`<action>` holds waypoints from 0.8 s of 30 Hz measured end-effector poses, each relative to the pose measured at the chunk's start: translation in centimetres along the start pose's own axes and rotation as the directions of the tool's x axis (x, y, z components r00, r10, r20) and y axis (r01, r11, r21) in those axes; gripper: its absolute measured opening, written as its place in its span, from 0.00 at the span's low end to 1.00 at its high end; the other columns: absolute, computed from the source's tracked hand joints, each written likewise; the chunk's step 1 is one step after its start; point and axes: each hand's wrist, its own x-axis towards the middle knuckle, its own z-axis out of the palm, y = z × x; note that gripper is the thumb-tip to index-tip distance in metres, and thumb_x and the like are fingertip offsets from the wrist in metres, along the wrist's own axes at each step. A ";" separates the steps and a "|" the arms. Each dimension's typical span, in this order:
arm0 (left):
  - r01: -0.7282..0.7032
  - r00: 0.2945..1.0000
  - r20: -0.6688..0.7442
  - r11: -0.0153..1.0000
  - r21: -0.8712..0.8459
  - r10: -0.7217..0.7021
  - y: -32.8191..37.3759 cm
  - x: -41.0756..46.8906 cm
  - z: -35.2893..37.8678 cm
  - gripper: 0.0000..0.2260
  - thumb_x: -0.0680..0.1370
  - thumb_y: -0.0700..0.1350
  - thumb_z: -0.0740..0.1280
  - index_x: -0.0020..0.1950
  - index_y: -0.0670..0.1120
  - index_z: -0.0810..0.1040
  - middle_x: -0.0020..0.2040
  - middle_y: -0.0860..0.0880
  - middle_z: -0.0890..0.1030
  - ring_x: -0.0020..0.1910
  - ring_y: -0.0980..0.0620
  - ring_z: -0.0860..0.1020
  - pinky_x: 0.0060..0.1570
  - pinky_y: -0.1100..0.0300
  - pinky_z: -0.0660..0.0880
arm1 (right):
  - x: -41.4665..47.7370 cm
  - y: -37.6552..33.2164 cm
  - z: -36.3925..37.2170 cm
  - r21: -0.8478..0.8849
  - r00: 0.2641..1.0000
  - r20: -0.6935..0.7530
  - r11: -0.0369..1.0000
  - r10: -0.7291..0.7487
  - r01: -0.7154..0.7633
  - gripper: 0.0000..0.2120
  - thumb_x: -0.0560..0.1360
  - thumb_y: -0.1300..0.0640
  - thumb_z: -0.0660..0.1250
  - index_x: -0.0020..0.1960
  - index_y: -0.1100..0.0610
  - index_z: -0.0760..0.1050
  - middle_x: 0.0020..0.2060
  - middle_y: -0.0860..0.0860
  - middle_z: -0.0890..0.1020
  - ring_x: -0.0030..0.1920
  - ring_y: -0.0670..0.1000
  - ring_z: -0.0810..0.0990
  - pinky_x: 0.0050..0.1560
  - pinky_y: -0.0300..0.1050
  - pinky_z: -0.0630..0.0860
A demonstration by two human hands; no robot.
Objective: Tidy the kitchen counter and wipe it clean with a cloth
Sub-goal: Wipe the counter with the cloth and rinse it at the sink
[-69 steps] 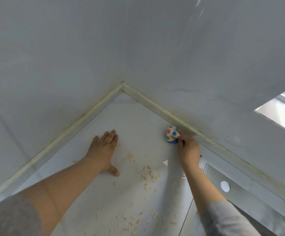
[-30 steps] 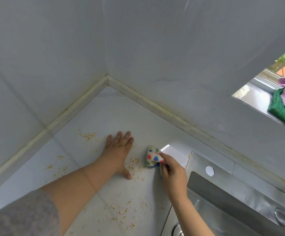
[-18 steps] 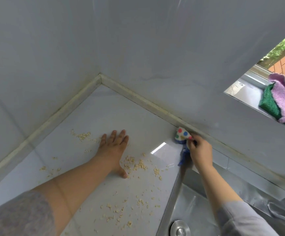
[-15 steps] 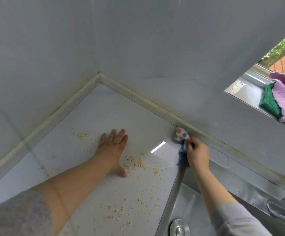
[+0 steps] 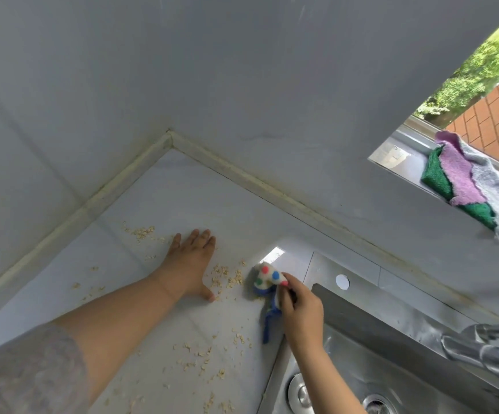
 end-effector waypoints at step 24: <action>0.063 0.992 -0.096 0.983 -0.173 -0.080 -6.7 -18.1 8.3 0.52 0.71 0.64 0.69 0.78 0.44 0.37 0.79 0.47 0.38 0.78 0.46 0.41 0.76 0.48 0.42 | -12.8 -6.3 4.9 -0.104 0.987 0.159 0.993 -0.036 0.053 0.10 0.80 0.55 0.60 0.54 0.51 0.80 0.38 0.48 0.81 0.39 0.49 0.79 0.41 0.41 0.75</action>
